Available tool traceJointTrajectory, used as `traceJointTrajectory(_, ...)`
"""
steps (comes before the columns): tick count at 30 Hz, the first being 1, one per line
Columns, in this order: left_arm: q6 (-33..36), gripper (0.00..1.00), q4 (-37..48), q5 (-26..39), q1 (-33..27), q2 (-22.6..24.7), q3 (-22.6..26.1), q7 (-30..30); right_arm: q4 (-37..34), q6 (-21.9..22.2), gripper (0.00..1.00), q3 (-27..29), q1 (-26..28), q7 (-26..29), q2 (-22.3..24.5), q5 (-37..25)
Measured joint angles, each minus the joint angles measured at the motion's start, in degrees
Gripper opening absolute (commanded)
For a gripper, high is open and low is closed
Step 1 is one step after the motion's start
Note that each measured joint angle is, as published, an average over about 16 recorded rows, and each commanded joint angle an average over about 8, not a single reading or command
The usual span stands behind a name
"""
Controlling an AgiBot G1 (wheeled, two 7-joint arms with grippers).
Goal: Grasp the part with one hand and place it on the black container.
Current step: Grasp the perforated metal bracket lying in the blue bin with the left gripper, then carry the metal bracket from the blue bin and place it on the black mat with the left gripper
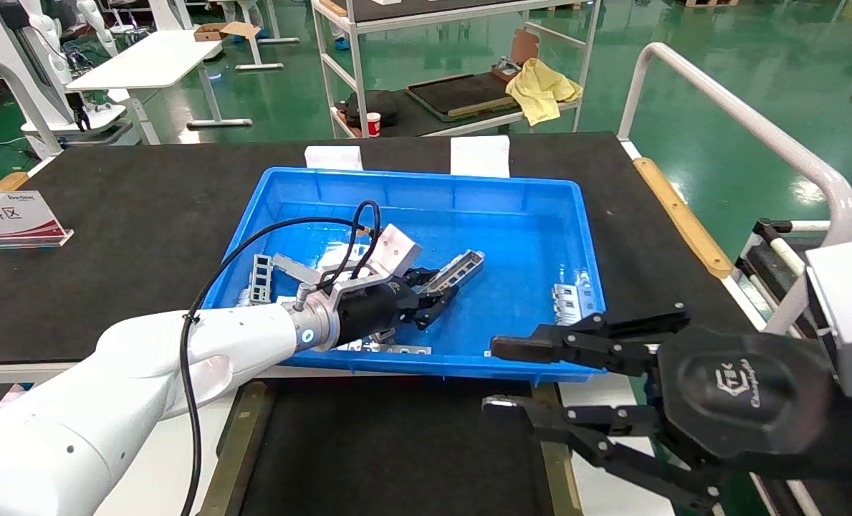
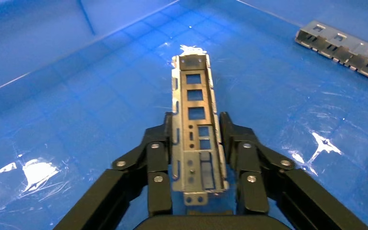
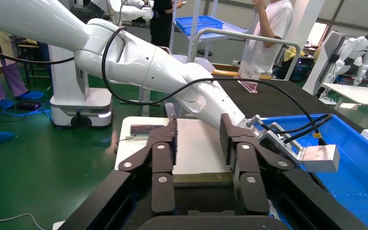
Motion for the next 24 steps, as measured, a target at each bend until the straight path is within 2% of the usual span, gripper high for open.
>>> traceJointTrajectory(14, 0.92, 0.0, 0.9, -7.35, -1.96, -0.72, 0.21, 3.45, 0.0, 0.0, 0.0, -0.01, 0.0, 0.0, 0.0, 0.0)
traceJointTrajectory(18, 5.31, 0.0, 0.33, -10.0, -2.57, -1.85, -0.93, 5.45, 0.0, 0.0, 0.0, -0.01, 0.0, 0.0, 0.0, 0.0)
traceJointTrajectory(24, 16.04, 0.0, -1.37, -13.84, -2.4, -4.71, -2.85, 8.6, 0.0, 0.0, 0.0, -0.01, 0.0, 0.0, 0.0, 0.01)
